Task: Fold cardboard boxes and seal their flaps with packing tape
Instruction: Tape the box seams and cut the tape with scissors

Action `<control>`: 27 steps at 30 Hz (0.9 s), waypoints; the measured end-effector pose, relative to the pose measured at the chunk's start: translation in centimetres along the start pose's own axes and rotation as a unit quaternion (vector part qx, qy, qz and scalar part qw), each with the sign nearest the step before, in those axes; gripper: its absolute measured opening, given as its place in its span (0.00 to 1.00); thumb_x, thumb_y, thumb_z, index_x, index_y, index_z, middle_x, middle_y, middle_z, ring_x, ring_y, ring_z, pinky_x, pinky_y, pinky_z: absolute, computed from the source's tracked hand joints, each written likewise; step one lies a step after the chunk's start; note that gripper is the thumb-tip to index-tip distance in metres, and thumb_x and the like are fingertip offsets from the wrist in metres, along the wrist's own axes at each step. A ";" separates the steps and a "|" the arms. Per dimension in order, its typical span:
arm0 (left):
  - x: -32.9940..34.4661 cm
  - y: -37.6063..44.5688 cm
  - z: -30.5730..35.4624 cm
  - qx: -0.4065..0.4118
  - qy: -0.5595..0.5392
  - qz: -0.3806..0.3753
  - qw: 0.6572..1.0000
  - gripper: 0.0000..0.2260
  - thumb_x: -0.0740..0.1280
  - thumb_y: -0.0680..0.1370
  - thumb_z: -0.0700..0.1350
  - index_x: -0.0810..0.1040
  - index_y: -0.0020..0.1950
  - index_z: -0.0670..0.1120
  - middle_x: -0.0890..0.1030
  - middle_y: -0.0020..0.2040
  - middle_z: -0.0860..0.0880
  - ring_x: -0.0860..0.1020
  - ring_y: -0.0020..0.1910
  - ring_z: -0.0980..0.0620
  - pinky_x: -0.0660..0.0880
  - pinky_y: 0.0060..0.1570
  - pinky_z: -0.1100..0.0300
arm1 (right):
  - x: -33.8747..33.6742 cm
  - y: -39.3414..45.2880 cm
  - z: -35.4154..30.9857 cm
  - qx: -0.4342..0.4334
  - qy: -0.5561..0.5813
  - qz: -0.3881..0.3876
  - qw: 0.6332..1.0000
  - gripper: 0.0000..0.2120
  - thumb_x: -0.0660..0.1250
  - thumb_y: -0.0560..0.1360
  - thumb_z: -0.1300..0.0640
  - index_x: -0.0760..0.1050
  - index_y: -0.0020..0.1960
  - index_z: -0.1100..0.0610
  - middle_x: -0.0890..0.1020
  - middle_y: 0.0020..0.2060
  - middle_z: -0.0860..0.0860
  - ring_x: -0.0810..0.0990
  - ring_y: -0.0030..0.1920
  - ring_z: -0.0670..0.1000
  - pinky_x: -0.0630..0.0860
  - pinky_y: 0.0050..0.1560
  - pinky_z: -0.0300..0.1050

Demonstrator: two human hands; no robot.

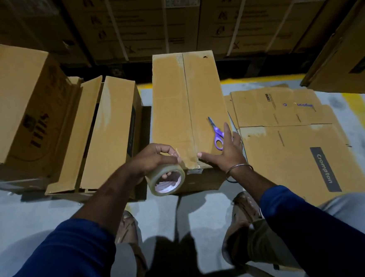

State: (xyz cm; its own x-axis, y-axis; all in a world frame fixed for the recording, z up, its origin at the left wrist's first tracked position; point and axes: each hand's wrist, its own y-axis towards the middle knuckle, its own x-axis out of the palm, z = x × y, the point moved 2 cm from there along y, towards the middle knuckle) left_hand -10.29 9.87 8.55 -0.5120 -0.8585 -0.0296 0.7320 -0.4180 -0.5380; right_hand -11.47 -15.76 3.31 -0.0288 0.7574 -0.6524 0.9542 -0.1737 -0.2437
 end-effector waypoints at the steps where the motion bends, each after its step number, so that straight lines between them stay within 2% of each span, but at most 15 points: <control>1: 0.1 0.2 0.2 0.012 -0.018 0.015 1.000 0.03 0.74 0.78 0.39 0.82 0.47 0.40 0.82 0.40 0.35 0.78 0.32 0.45 0.76 0.27 0.61 | -0.2 0.7 -0.2 0.001 -0.001 -0.001 1.000 0.64 0.80 0.62 0.32 0.41 0.83 0.41 0.52 0.79 0.51 0.56 0.79 0.57 0.67 0.70 0.57; 3: 0.0 0.7 0.6 0.035 -0.057 0.040 0.997 0.05 0.73 0.78 0.38 0.81 0.50 0.37 0.80 0.36 0.39 0.76 0.26 0.49 0.74 0.25 0.62 | -0.4 1.9 -0.8 0.002 -0.005 -0.003 1.000 0.62 0.79 0.65 0.33 0.41 0.83 0.41 0.51 0.79 0.52 0.54 0.79 0.57 0.65 0.71 0.58; 6: -0.2 1.3 1.1 0.041 -0.061 0.050 0.996 0.05 0.73 0.79 0.38 0.80 0.51 0.37 0.79 0.36 0.39 0.75 0.26 0.50 0.74 0.24 0.62 | 0.0 2.6 -1.2 -0.002 -0.028 -0.012 1.000 0.57 0.76 0.68 0.32 0.43 0.83 0.40 0.48 0.80 0.52 0.51 0.80 0.57 0.64 0.72 0.58; 8: -0.4 1.6 1.0 0.039 -0.045 0.049 0.997 0.07 0.73 0.78 0.38 0.80 0.51 0.36 0.80 0.36 0.40 0.76 0.27 0.50 0.75 0.26 0.62 | 0.0 2.9 -0.8 -0.008 -0.019 -0.014 1.000 0.53 0.76 0.71 0.36 0.46 0.83 0.42 0.50 0.80 0.53 0.53 0.79 0.57 0.63 0.72 0.56; 11: -0.8 1.7 0.4 0.030 -0.010 0.058 0.998 0.09 0.74 0.78 0.40 0.81 0.52 0.34 0.83 0.38 0.44 0.78 0.30 0.51 0.75 0.30 0.62 | -0.8 3.4 0.1 -0.025 0.029 -0.012 0.999 0.45 0.76 0.74 0.48 0.54 0.83 0.48 0.59 0.79 0.53 0.63 0.76 0.55 0.66 0.70 0.48; 13: -0.9 1.8 0.0 0.019 -0.013 0.048 0.999 0.09 0.75 0.78 0.41 0.81 0.51 0.35 0.83 0.39 0.40 0.78 0.30 0.48 0.76 0.30 0.61 | -1.5 3.5 0.7 -0.053 0.016 -0.005 0.998 0.37 0.75 0.74 0.56 0.63 0.78 0.53 0.67 0.74 0.54 0.69 0.71 0.54 0.68 0.65 0.43; 15: -0.9 1.9 -0.3 0.013 -0.008 0.029 0.999 0.07 0.75 0.77 0.42 0.82 0.50 0.38 0.84 0.44 0.37 0.79 0.32 0.47 0.77 0.30 0.60 | -1.6 3.5 1.2 -0.087 -0.015 0.032 0.996 0.28 0.74 0.73 0.61 0.72 0.71 0.54 0.72 0.67 0.54 0.72 0.66 0.53 0.72 0.64 0.48; 18: -0.9 2.3 -0.4 0.017 0.049 0.020 0.998 0.09 0.78 0.75 0.45 0.84 0.50 0.41 0.87 0.52 0.42 0.84 0.41 0.46 0.79 0.41 0.56 | -1.1 4.0 1.1 -0.078 -0.062 0.096 0.990 0.22 0.74 0.74 0.57 0.77 0.66 0.50 0.71 0.66 0.54 0.69 0.66 0.57 0.75 0.61 0.55; 20: -1.0 2.4 -0.1 0.018 0.093 0.020 0.995 0.08 0.79 0.74 0.49 0.85 0.47 0.46 0.87 0.52 0.44 0.85 0.46 0.44 0.79 0.47 0.52 | -0.8 4.9 0.2 -0.065 -0.094 0.114 0.987 0.20 0.74 0.74 0.54 0.78 0.65 0.48 0.70 0.65 0.53 0.68 0.65 0.57 0.76 0.58 0.57; 24: -1.3 2.1 1.1 0.025 0.157 0.030 0.987 0.05 0.77 0.76 0.48 0.84 0.42 0.51 0.87 0.45 0.46 0.84 0.43 0.46 0.79 0.46 0.53 | -0.5 5.8 -2.1 -0.058 -0.156 0.138 0.976 0.18 0.71 0.76 0.51 0.78 0.66 0.45 0.69 0.66 0.54 0.66 0.68 0.58 0.72 0.62 0.59; 26: -1.4 1.9 1.9 0.037 0.185 0.044 0.981 0.05 0.77 0.77 0.48 0.84 0.42 0.51 0.86 0.43 0.49 0.82 0.43 0.49 0.77 0.45 0.56 | -0.9 5.0 -4.0 -0.095 -0.122 0.153 0.976 0.17 0.68 0.78 0.49 0.79 0.66 0.47 0.72 0.64 0.52 0.70 0.65 0.56 0.74 0.61 0.57; 27: -1.4 1.8 2.4 0.043 0.195 0.050 0.979 0.05 0.77 0.77 0.47 0.84 0.42 0.50 0.85 0.42 0.50 0.81 0.42 0.50 0.76 0.45 0.56 | -1.1 4.3 -5.0 -0.114 -0.083 0.152 0.978 0.15 0.67 0.79 0.46 0.81 0.63 0.49 0.76 0.60 0.51 0.74 0.60 0.54 0.77 0.58 0.55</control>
State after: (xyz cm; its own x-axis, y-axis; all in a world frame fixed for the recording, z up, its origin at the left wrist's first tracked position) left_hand -7.18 9.61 9.67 -0.5562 -0.7247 -0.4067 0.8139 -0.3761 -0.4429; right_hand -5.86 -14.18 6.61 0.2367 0.5759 -0.7825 0.9671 -0.2165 0.1333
